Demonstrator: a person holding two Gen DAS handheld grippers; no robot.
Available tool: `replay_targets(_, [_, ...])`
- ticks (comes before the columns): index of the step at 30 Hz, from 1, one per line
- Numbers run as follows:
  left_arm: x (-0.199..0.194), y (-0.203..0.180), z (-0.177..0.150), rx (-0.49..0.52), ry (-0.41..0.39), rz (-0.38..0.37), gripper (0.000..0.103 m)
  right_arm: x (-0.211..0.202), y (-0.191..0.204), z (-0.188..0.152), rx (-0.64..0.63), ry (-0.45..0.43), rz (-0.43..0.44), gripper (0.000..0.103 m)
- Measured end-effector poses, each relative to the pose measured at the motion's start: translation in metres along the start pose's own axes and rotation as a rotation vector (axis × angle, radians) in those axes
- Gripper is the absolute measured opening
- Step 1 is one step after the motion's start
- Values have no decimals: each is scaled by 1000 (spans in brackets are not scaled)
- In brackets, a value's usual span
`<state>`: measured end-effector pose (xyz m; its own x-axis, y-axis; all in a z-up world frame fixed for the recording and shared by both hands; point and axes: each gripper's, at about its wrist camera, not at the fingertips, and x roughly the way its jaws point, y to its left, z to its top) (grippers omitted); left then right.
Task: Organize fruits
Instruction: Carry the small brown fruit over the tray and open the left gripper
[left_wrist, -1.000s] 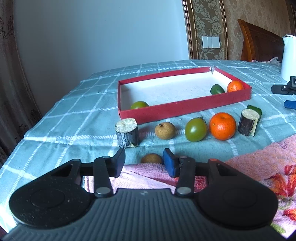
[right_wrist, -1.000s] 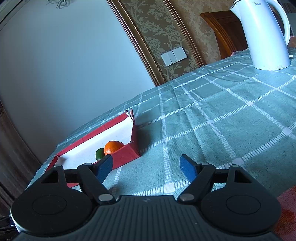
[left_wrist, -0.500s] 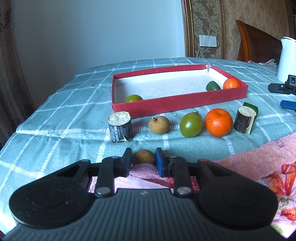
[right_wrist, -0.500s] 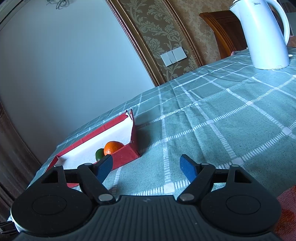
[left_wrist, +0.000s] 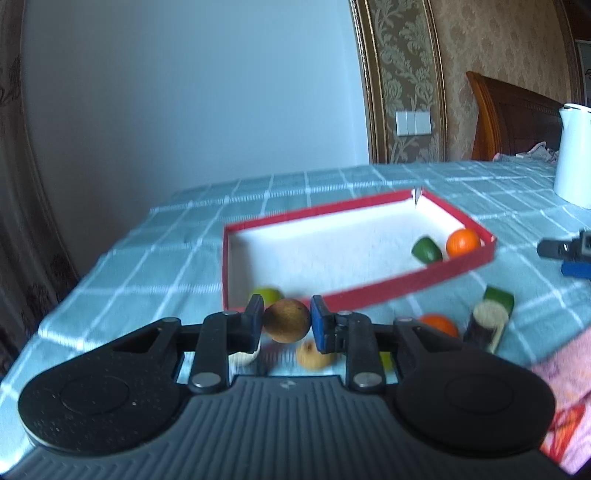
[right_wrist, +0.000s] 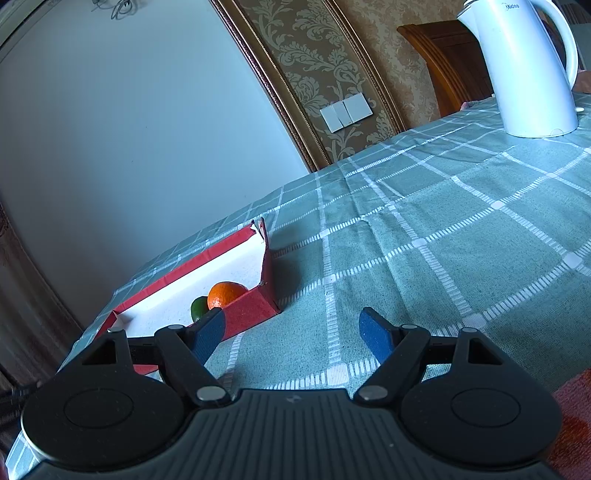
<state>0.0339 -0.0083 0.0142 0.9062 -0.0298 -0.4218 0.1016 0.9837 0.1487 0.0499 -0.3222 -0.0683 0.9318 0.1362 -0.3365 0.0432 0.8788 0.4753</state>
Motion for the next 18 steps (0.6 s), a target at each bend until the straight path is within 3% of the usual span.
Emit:
replay_targets(7, [45,1,29,-32,-5,29,25,1,1,0,1,0,4,80])
replay_targets(13, [78,2,27,-55,52,48,26,0,0,0,3,0,13,80])
replay_targets(14, [80,2,26,-54,56,52,31,0,0,0,4,0,14,80])
replay_targets(18, [80,2,18,-47,38,97,68,0,0,0,4,-1,18,80])
